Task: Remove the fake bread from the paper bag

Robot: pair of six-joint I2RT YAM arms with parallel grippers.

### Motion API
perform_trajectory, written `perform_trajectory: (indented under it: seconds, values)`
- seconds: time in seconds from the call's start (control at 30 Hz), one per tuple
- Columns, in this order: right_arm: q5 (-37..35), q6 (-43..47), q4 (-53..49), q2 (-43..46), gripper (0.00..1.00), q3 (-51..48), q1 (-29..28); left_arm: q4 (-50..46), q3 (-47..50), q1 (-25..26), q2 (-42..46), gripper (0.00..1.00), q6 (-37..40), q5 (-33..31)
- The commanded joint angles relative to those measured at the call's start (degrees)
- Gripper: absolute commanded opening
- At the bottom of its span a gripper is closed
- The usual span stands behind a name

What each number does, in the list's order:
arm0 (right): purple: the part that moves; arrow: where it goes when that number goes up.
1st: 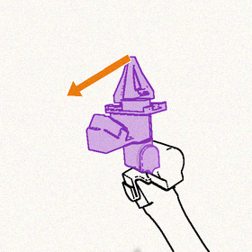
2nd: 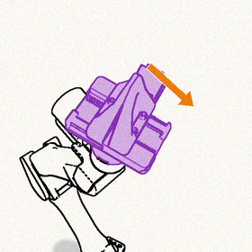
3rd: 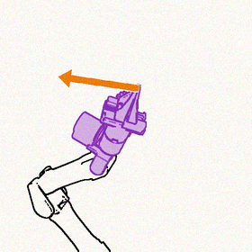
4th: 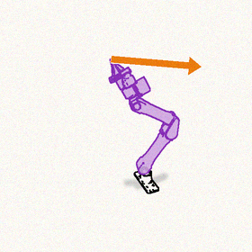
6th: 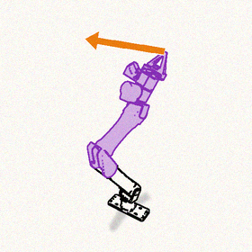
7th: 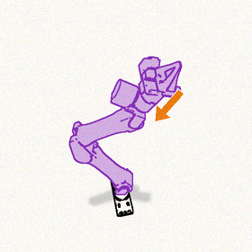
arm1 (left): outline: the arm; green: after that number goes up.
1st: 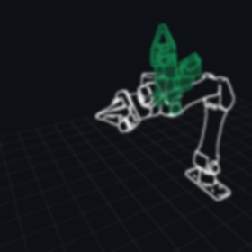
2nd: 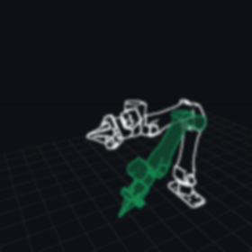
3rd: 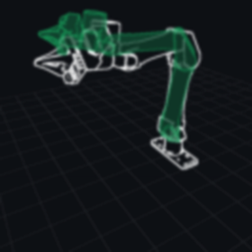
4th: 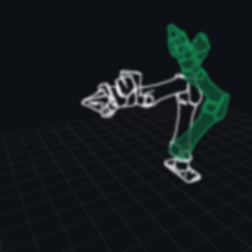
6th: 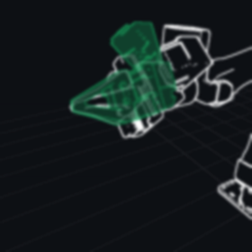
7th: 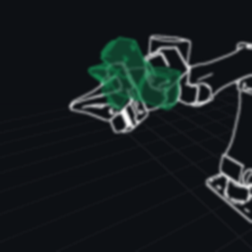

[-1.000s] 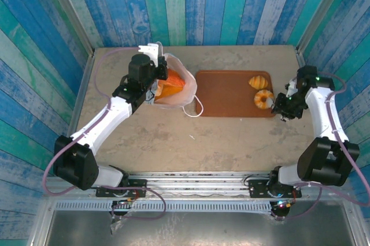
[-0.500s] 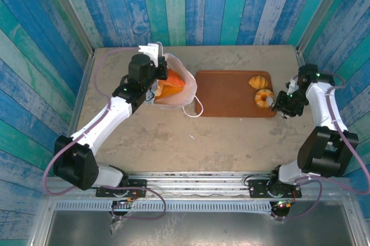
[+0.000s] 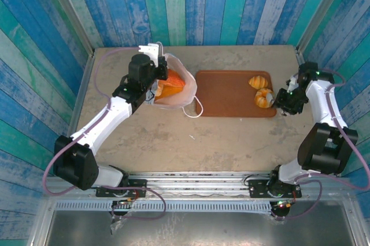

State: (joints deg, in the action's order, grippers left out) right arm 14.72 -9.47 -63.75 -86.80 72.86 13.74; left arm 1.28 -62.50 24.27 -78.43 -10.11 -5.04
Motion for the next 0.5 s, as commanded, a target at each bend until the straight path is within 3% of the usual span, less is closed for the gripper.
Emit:
perform_trajectory:
  seconds: [0.0, 0.47]
  values:
    - [2.0, -0.3, 0.6, -0.6, 0.44, 1.7, 0.4, 2.3, -0.2, 0.1, -0.4, 0.00, 0.2, 0.2]
    - [0.1, -0.9, -0.1, 1.8, 0.42, 2.9, 0.6, 2.1, 0.1, 0.1, 0.1, 0.00, 0.5, 0.2]
